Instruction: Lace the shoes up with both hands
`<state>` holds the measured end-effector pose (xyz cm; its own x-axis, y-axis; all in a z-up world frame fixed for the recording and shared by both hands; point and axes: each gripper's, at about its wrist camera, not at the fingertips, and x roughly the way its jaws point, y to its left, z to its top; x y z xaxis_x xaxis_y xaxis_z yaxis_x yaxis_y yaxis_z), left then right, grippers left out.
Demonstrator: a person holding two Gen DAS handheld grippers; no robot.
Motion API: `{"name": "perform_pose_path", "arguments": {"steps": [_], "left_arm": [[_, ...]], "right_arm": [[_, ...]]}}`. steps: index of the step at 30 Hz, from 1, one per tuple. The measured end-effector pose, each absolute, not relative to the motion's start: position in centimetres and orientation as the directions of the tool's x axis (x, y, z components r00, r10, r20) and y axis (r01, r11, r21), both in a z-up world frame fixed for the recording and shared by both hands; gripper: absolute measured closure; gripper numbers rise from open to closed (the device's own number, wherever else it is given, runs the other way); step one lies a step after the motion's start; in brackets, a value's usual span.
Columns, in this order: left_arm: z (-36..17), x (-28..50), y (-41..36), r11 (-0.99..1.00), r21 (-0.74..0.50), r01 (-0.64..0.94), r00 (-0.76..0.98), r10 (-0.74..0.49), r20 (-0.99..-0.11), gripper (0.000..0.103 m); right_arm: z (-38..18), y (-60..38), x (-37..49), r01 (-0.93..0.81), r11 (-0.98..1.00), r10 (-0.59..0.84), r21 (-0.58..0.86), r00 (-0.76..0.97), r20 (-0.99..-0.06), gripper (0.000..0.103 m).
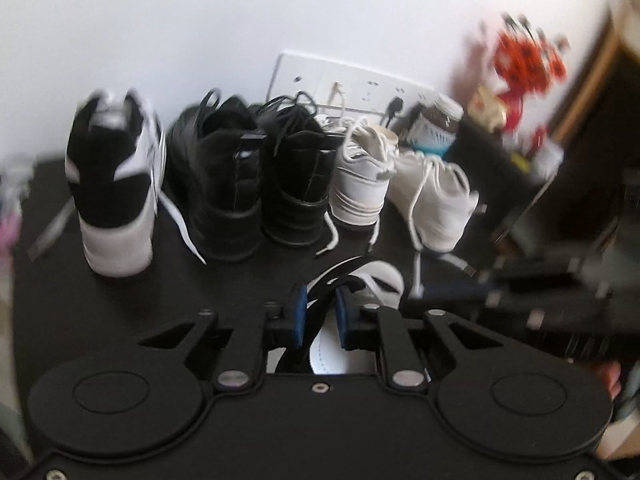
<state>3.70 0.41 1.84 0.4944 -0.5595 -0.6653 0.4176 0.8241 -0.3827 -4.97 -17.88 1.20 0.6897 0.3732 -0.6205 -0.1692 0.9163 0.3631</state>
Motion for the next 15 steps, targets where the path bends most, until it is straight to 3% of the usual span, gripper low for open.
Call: {"name": "perform_pose_path", "arguments": {"steps": [8,15], "left_arm": [[0.0,6.0,2.6,0.760,-0.576,0.301,0.431,-0.647,-0.629,0.086],[-0.5,6.5,2.9,0.740,-0.610,0.283,0.414,-0.668,-0.618,0.085]], "right_arm": [[-0.1,-18.1,-1.1,-0.083,0.864,0.460,0.496,0.530,-0.713,0.100],[-2.5,-20.4,1.9,0.155,0.732,0.567,0.663,0.401,-0.720,0.101]]}}
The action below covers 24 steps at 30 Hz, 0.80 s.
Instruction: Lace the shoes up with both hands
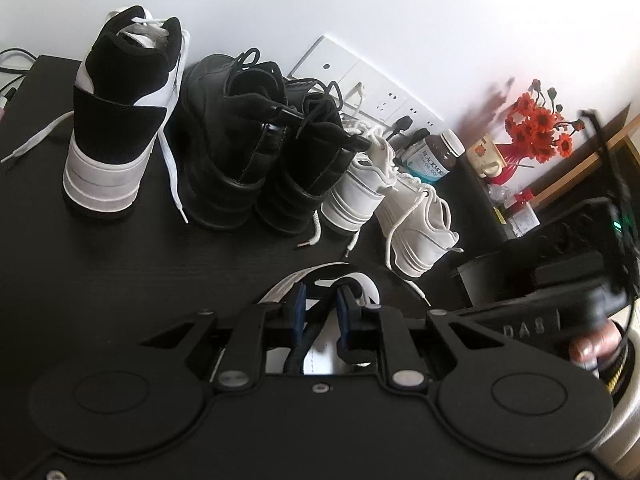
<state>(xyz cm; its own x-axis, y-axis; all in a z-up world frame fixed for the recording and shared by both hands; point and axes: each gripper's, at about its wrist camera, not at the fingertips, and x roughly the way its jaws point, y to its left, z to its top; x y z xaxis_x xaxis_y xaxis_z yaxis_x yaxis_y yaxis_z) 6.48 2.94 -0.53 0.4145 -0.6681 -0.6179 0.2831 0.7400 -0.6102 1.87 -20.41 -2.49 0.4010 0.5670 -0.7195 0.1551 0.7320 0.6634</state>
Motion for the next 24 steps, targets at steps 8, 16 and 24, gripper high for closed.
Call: {"name": "perform_pose_path", "arguments": {"steps": [8,16,24], "left_arm": [[-0.7,6.7,3.2,0.728,-0.624,0.283,0.401,-0.681,-0.613,0.083],[-0.8,6.8,3.3,0.725,-0.627,0.287,0.395,-0.685,-0.612,0.083],[-0.7,6.8,3.3,0.723,-0.626,0.293,0.391,-0.688,-0.612,0.081]], "right_arm": [[-3.4,-21.3,2.9,0.223,0.699,0.589,0.680,0.360,-0.724,0.102],[-3.0,-21.1,3.5,0.169,0.744,0.572,0.646,0.339,-0.747,0.101],[-2.3,-20.7,2.8,0.119,0.790,0.526,0.601,0.371,-0.765,0.101]]}}
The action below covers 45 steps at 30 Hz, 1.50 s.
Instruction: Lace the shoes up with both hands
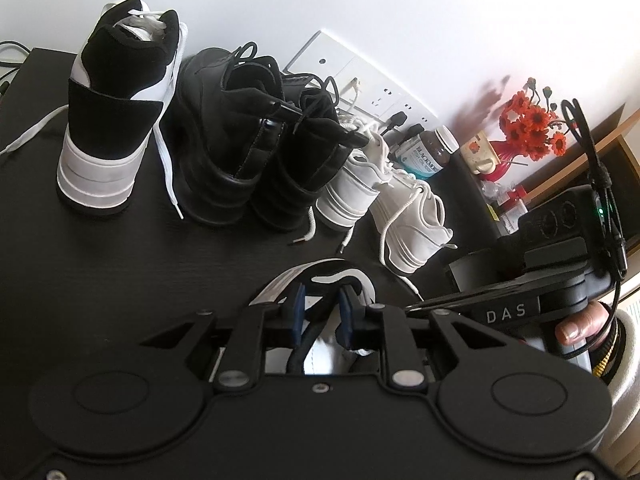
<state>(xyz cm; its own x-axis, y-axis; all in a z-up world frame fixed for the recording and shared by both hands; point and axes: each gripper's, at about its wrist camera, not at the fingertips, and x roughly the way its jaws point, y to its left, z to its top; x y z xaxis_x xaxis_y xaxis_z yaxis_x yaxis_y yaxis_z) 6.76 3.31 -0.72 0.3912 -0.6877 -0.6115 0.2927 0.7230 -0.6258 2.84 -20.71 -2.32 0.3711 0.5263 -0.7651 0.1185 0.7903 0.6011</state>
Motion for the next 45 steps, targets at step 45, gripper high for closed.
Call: {"name": "perform_pose_path", "arguments": {"steps": [45], "left_arm": [[-2.1,9.9,1.7,0.641,-0.755,0.141,0.304,-0.754,-0.583,0.100]], "right_arm": [[-0.7,-16.5,-0.1,-0.047,0.941,0.300,0.334,0.567,-0.767,0.101]]}}
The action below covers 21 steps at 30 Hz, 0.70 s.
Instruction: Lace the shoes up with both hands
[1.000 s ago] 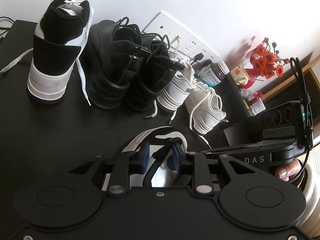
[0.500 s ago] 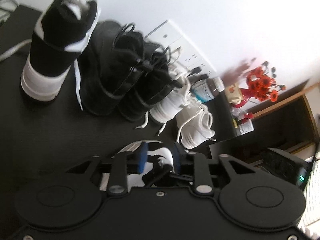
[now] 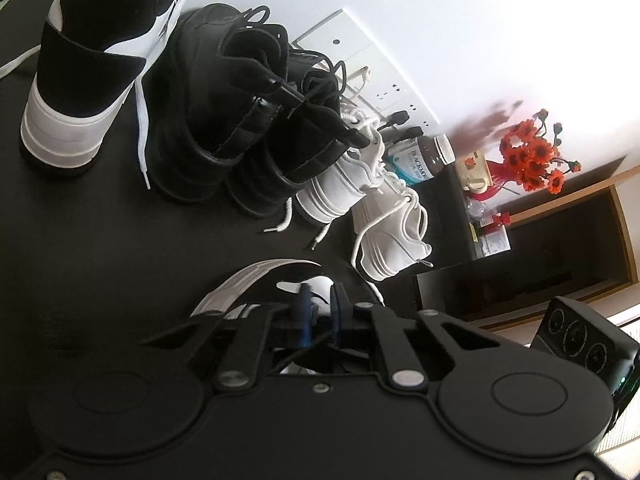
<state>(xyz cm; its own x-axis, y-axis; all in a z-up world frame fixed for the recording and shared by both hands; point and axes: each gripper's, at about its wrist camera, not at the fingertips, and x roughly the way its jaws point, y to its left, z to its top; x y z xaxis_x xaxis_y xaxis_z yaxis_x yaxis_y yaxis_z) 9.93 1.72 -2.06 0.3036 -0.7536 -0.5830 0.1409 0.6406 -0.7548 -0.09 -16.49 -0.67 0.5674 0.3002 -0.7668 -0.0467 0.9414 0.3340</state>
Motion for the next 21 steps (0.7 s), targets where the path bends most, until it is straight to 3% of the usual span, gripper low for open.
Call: {"name": "perform_pose_path", "arguments": {"steps": [7,9,10,11,12,21], "left_arm": [[-1.7,9.8,1.9,0.654,-0.746,0.128,0.334,-0.736,-0.589,0.101],[-1.6,9.8,2.0,0.654,-0.746,0.126,0.340,-0.735,-0.587,0.101],[-1.6,9.8,2.0,0.654,-0.746,0.125,0.342,-0.734,-0.587,0.102],[-1.6,9.8,2.1,0.654,-0.747,0.123,0.344,-0.734,-0.586,0.102],[-1.6,9.8,2.2,0.653,-0.748,0.120,0.346,-0.734,-0.585,0.102],[-2.1,10.4,1.8,0.650,-0.755,0.091,0.358,-0.729,-0.584,0.102]], "right_arm": [[-0.6,-16.3,-0.2,-0.049,0.946,0.291,0.321,0.570,-0.768,0.100],[-0.2,-16.2,-0.4,-0.052,0.948,0.287,0.315,0.568,-0.772,0.095],[0.2,-16.2,-0.6,-0.060,0.949,0.287,0.310,0.570,-0.770,0.090],[0.6,-16.3,-0.8,-0.071,0.950,0.288,0.304,0.573,-0.767,0.075],[1.1,-16.5,-1.1,-0.084,0.949,0.294,0.303,0.581,-0.759,0.070],[1.5,-18.6,0.5,-0.080,0.931,0.328,0.356,0.608,-0.723,0.071]]}}
